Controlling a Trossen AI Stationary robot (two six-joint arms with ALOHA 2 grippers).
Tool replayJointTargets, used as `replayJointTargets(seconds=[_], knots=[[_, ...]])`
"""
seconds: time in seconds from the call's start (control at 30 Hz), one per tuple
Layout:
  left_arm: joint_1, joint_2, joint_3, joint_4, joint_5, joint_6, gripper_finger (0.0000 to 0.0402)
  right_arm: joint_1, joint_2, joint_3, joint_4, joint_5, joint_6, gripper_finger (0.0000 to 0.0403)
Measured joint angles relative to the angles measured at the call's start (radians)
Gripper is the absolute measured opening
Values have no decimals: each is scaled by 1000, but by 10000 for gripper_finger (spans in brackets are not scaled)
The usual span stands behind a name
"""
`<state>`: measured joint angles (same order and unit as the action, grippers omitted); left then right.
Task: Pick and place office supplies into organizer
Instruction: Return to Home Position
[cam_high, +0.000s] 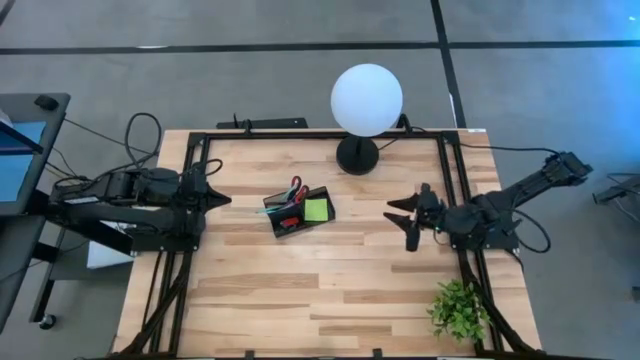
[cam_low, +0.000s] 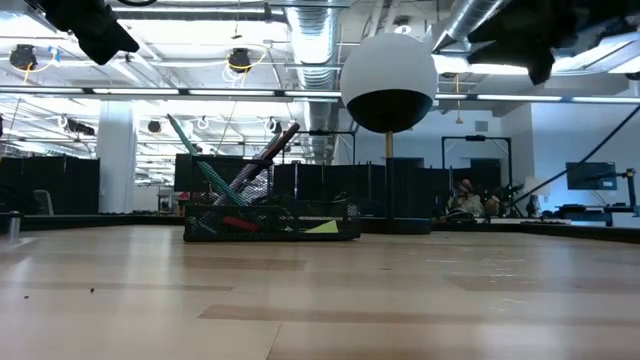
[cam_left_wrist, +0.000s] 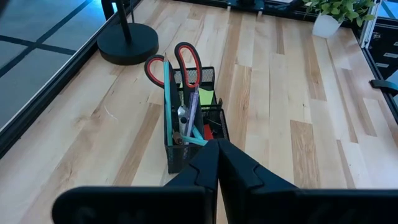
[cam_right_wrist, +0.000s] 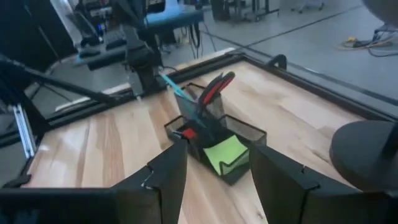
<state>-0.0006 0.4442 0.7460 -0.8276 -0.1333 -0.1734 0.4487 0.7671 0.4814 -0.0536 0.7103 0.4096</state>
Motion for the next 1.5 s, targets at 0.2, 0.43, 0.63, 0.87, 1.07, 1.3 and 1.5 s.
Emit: replayJointTargets(seconds=[0.2,0.43,0.63,0.87,1.07,1.3,1.5], knots=[[0,0,0,0,0,0,0,23,-79,-72,58,22,1,166],[0,0,0,0,0,0,0,7,-80,-73,63,24,1,166],[0,0,0,0,0,0,0,23,-61,-73,62,26,-25,164],[0,0,0,0,0,0,0,127,-124,-178,75,139,-5,167],[0,0,0,0,0,0,0,230,-305,-249,89,182,-130,167],[0,0,0,0,0,0,0,251,-485,-383,125,155,-244,168],[0,0,0,0,0,0,0,214,-561,-466,137,162,-260,166]])
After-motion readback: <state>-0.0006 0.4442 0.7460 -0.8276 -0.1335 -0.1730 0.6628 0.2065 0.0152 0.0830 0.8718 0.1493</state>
